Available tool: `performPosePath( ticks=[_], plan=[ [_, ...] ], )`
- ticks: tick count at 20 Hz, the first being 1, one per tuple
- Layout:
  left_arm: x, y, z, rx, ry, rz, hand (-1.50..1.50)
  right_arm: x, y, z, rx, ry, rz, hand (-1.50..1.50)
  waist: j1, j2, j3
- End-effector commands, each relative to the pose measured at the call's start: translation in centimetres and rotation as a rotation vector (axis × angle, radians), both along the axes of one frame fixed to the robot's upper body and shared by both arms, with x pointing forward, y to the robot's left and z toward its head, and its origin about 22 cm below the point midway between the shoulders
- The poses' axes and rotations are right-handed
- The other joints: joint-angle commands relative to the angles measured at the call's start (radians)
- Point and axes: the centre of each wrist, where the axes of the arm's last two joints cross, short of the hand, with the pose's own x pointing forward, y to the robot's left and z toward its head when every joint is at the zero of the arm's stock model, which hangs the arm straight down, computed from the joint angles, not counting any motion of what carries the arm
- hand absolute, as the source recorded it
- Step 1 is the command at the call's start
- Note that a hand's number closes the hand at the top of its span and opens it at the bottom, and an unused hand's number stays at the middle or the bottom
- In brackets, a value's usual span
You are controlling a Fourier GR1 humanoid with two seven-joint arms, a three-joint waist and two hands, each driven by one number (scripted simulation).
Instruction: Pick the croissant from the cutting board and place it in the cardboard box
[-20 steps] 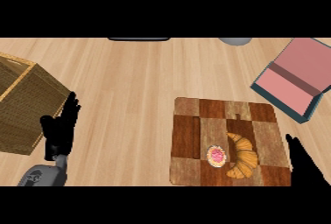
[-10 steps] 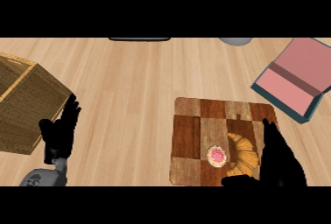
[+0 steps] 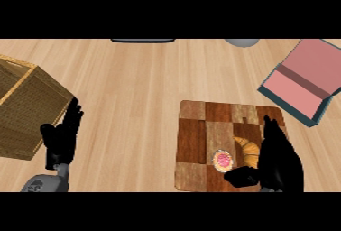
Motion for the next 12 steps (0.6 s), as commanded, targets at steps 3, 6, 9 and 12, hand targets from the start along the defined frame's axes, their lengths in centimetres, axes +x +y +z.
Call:
performPosePath(
  ticks=[3, 6, 9, 12],
  plan=[
    [-0.7, 0.6, -0.7, -0.003, -0.001, 0.01, 0.0, 0.4, 0.0, -1.8, -0.005, 0.128, -0.163, -1.5, -0.004, 0.0, 0.001],
    [-0.2, 0.6, 0.2, 0.012, -0.008, 0.0, 0.0, 0.5, 0.7, -1.1, -0.012, 0.158, -0.175, -1.5, -0.004, -0.001, 0.001],
    [0.4, -0.2, 1.3, 0.006, -0.01, 0.003, 0.0, 1.6, -0.6, -1.0, -0.036, 0.174, -0.179, -1.5, -0.004, -0.002, 0.001],
    [1.1, 1.0, -0.1, -0.003, 0.019, 0.011, 0.0, 1.3, -0.1, -1.9, -0.046, 0.195, -0.166, -1.5, -0.012, 0.0, 0.0]
  ],
)
